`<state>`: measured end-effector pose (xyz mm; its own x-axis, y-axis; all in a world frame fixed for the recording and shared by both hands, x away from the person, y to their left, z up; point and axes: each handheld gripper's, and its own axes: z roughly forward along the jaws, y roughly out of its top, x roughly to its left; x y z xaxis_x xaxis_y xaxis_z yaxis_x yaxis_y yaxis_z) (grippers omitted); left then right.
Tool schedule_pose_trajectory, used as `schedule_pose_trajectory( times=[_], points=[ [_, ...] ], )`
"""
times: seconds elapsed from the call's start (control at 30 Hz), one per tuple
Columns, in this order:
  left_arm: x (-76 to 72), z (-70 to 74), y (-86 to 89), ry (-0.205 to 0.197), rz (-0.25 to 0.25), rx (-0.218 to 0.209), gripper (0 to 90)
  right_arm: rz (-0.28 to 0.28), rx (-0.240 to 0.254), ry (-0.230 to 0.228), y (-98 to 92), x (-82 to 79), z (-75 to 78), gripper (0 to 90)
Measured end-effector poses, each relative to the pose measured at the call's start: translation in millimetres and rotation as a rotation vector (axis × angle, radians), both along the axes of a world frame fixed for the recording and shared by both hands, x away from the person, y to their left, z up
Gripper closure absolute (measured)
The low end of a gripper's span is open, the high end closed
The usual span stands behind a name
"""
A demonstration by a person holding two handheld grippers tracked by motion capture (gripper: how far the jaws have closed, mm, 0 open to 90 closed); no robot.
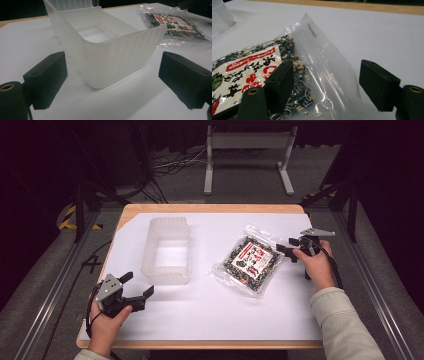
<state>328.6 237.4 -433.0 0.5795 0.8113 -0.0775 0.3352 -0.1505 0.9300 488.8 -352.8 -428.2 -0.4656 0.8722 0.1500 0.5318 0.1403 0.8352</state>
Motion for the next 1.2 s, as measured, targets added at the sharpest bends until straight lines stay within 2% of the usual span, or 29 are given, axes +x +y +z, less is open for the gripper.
schedule_pose_trajectory(
  times=[0.07,0.3,0.47,0.67,0.87,0.97,1.17,1.2],
  points=[
    [-0.4,0.2,-0.3,-0.005,-0.001,0.004,9.3,-0.002,0.020,0.024,-0.6,1.1,-1.9,26.7],
    [-1.1,0.4,-1.7,-0.011,0.000,0.012,9.4,0.003,0.009,0.072,-1.4,2.6,-7.7,26.7],
    [-2.7,2.1,-1.3,-0.037,0.006,0.008,11.0,0.009,0.028,0.097,0.4,3.3,-9.7,26.6],
    [-2.5,1.8,-0.6,-0.034,0.008,0.011,10.8,0.019,0.037,0.131,4.0,4.7,-13.8,27.0],
    [-2.7,1.8,-0.5,-0.035,0.011,0.011,10.9,0.031,0.034,0.143,3.2,4.3,-12.8,37.5],
    [-2.9,1.7,-0.5,-0.035,0.012,0.014,10.9,0.036,0.012,0.147,2.0,3.5,-11.6,45.6],
    [-2.6,0.7,-0.9,-0.030,0.013,0.029,11.2,0.047,0.004,0.146,0.5,1.8,-7.9,60.0],
    [-2.9,0.8,-1.1,-0.029,0.013,0.027,11.2,0.046,-0.009,0.135,1.2,1.1,-7.0,65.8]
  ],
)
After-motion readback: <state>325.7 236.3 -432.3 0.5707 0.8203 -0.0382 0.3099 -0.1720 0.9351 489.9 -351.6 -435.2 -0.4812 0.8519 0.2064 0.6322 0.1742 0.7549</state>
